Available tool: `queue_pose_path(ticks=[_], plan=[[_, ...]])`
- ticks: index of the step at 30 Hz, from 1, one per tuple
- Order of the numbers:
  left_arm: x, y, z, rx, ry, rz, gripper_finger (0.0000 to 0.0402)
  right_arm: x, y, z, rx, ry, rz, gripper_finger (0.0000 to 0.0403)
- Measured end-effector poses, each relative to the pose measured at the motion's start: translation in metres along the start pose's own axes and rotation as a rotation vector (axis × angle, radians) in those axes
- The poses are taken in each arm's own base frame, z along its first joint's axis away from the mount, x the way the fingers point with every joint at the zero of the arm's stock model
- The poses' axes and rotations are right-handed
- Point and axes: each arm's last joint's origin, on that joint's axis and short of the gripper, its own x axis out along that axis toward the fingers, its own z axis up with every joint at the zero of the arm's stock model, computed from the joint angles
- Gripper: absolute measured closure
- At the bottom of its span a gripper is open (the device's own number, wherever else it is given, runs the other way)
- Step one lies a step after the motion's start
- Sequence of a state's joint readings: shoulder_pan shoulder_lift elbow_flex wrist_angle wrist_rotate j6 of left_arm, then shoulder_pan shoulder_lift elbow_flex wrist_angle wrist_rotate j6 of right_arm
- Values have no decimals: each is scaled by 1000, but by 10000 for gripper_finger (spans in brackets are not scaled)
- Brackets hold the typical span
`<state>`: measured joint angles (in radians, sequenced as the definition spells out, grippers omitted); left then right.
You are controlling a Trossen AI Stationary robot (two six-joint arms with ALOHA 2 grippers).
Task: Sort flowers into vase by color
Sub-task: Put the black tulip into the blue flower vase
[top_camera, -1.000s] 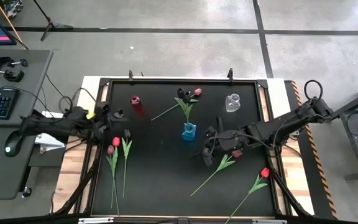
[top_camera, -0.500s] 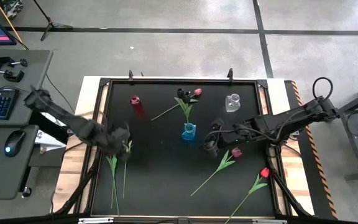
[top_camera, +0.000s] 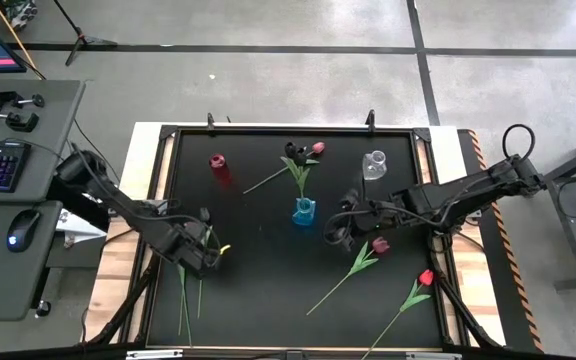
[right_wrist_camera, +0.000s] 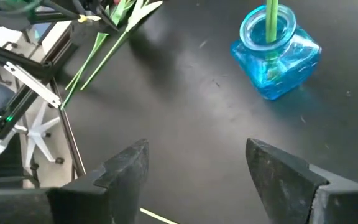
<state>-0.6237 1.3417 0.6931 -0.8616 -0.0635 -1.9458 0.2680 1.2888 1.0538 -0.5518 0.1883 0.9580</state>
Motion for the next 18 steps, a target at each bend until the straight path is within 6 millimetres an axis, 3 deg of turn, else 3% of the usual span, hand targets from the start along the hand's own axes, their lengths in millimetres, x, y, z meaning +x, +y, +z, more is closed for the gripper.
queue_pose_path(ticks=[8, 18], plan=[[4, -5, 7, -32, -9, 5, 348, 0, 0, 0, -25, -3, -3, 146], [4, -3, 10, -55, -29, 32, 257, 0, -1, 1, -25, -32, -24, 146]])
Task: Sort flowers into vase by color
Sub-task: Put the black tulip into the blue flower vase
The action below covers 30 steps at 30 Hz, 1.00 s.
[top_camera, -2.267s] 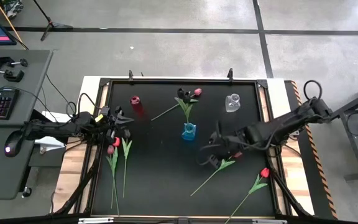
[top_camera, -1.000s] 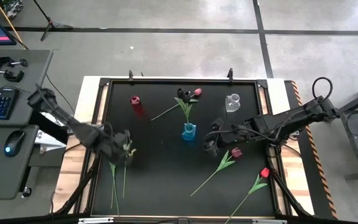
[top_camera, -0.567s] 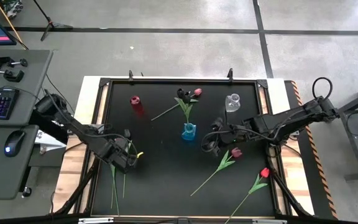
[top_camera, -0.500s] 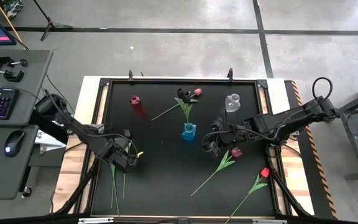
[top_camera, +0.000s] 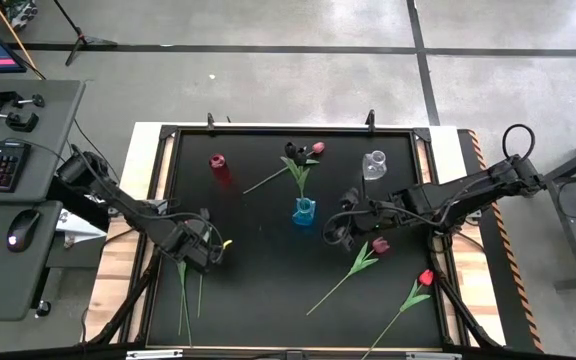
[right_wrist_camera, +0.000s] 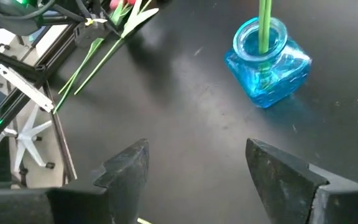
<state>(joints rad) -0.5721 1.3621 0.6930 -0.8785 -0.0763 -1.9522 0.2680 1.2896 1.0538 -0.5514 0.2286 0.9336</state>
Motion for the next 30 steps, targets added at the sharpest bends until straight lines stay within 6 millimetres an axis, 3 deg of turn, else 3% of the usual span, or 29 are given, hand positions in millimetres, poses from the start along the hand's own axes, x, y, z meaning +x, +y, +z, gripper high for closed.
queue_pose_path(ticks=[6, 15, 19, 24, 27, 30], plan=[[2, -3, 5, -27, -11, -3, 227, 0, 0, 0, 0, -6, -5, 146], [18, -10, 7, -24, -16, 58, 243, 0, -1, 1, -19, -26, -21, 146], [23, -15, 4, -10, -7, 54, 282, 0, -1, 1, -19, -44, -37, 146], [24, -17, 4, 17, -2, 44, 384, 0, -2, 1, -21, -43, -44, 146], [16, -13, 7, 28, 0, 15, 390, -2, -2, 1, -19, -47, -39, 146], [-9, -12, 13, 40, -50, -89, 398, -10, -2, 4, -12, -64, -15, 146]])
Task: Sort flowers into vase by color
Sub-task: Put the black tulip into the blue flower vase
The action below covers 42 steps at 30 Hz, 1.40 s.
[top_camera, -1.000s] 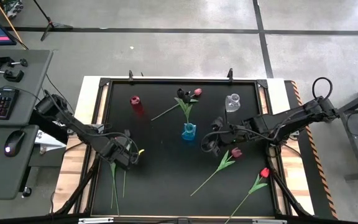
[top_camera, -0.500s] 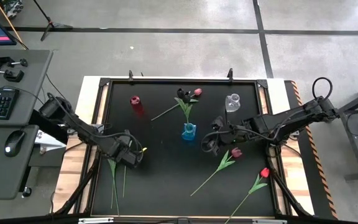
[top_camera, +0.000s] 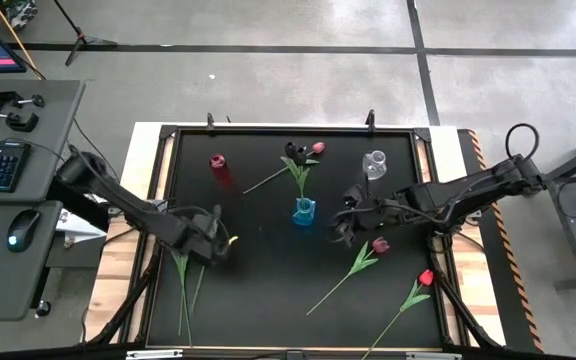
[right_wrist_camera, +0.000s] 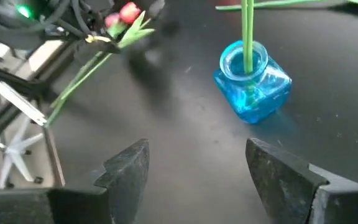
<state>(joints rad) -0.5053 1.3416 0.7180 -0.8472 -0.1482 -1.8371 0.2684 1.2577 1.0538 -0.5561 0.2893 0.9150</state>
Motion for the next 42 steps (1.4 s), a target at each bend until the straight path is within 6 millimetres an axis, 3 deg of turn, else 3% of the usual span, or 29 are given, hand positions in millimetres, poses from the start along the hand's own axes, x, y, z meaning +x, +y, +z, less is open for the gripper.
queue_pose_path(ticks=[4, 9, 13, 17, 21, 27, 33, 42], plan=[[-47, -3, 14, 39, -205, -249, 399, -19, 0, 7, 25, -58, 68, 146], [-104, -24, 30, 180, -670, -630, 401, -53, -1, 22, 33, -239, 148, 146], [-131, -57, 47, 348, -1001, -741, 401, -79, -8, 31, 44, -401, 148, 146], [-144, -89, 63, 470, -1315, -773, 401, -99, -15, 37, 46, -525, 112, 146], [-138, -105, 71, 550, -1481, -703, 401, -110, -20, 39, 46, -601, 66, 146], [-109, -136, 79, 709, -1456, -739, 401, -111, -22, 40, 27, -640, 8, 146], [-96, -168, 87, 863, -1518, -606, 401, -108, -22, 40, -4, -664, -53, 146], [-66, -181, 104, 830, -1454, -569, 401, -108, -22, 41, -11, -677, -79, 146]])
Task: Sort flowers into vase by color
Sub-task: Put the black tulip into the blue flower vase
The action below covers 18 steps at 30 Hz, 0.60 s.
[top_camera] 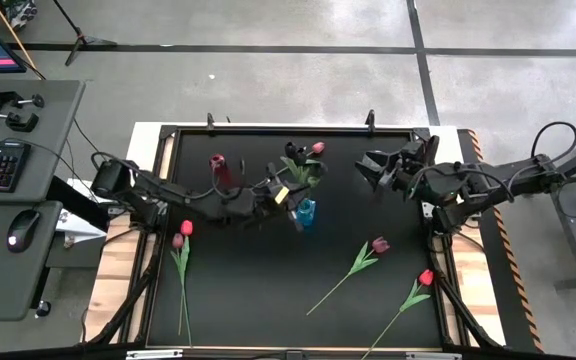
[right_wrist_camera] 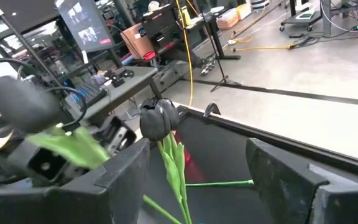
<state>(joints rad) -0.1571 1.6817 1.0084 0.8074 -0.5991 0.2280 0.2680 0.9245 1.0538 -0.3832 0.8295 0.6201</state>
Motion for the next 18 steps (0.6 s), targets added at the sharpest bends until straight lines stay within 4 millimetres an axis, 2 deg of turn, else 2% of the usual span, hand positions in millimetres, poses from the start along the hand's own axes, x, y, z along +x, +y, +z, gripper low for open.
queue_pose_path(ticks=[6, 10, 15, 18], plan=[[-1, 2, 0, -29, 27, 12, 401, 0, 0, 0, -9, 0, 0, 146], [-2, 1, -11, -122, 124, 40, 396, 0, 0, 0, -19, -9, -14, 146], [-4, 0, -25, -139, 246, 40, 371, 0, -1, 1, -19, -33, -47, 146], [-5, -1, -24, -176, 257, 8, 347, 0, -2, 1, -19, -45, -64, 146]])
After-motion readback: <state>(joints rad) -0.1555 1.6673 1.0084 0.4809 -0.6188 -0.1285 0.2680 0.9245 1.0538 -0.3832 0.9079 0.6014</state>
